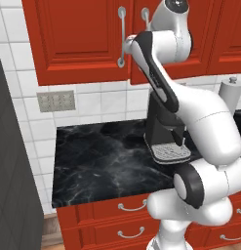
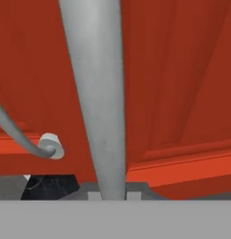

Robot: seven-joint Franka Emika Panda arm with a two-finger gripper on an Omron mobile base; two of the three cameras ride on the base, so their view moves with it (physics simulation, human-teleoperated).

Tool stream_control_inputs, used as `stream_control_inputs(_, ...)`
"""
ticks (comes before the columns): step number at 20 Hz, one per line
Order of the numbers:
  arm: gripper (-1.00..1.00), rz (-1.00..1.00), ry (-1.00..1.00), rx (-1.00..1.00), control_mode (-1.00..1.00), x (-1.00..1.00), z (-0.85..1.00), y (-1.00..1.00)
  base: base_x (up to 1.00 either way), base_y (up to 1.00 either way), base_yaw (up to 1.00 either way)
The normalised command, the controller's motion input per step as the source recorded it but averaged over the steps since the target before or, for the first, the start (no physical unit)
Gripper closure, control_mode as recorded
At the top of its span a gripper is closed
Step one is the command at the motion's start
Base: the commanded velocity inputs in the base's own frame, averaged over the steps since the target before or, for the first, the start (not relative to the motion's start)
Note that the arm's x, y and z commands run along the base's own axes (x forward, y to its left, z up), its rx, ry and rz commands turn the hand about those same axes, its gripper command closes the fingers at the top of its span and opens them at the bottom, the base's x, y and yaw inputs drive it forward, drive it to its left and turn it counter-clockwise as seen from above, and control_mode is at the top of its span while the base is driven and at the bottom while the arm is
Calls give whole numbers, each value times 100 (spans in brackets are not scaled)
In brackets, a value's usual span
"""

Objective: Move the bowls from the cabinet to the plates on the dining table.

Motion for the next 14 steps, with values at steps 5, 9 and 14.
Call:
stream_control_inputs(5,100,0,-13,0,-100,-37,-20,-21,0,0,0)
stream_control_inputs(9,100,0,-15,1,-100,-52,-25,-29,0,0,0)
stream_control_inputs(14,100,0,-1,2,-100,-50,-9,-43,0,0,0)
